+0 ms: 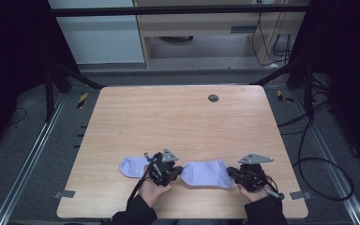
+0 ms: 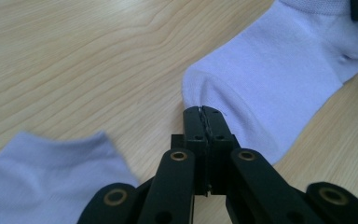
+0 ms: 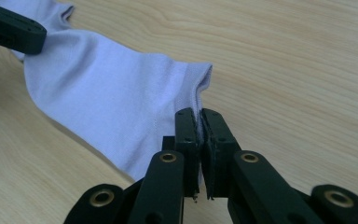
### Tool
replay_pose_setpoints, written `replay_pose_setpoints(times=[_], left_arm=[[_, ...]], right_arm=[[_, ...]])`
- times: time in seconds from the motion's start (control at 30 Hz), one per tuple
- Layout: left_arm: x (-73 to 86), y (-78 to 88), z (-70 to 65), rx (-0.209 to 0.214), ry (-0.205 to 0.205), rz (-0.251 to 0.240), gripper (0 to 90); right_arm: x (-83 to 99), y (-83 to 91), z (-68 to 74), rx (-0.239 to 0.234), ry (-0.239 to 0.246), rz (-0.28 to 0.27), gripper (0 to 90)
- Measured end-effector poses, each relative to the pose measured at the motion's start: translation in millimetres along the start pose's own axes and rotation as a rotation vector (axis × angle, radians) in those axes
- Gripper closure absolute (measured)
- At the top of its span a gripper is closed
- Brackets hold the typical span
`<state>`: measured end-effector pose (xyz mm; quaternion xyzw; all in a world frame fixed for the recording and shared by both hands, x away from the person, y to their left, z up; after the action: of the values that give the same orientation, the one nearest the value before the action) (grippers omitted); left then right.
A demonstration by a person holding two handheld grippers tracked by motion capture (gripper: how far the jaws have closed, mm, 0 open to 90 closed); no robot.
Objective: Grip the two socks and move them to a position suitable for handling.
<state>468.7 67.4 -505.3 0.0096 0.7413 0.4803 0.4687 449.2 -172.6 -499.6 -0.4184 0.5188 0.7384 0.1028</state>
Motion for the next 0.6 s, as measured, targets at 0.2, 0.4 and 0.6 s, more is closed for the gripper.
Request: replay_pose_setpoints(times=[0.2, 0.4, 0.6], left_arm=[[17.6, 7.8, 4.1, -0.003, -0.006, 0.023, 89.4], [35.1, 7.4, 5.9, -0.004, -0.005, 0.056, 89.3], [42.1, 1.8, 7.4, -0.02, -0.007, 0.074, 89.1]], right_arm=[[3.6, -10.0, 19.3, -0.029, 0.014, 0.022, 86.2], [11.9, -17.8, 30.2, -0.038, 0.027, 0.05, 86.1], [20.6, -25.9, 32.2, -0.036, 0.032, 0.084, 85.3]])
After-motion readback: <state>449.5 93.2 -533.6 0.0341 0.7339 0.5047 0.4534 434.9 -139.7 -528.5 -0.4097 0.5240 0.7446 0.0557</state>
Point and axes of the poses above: each handheld gripper's, and its own axes: y roughly backward along the jaws, x roughly out of its underside, z roughly to its left, the point moved 6 cm from there along -y, roughly forward along the jaws
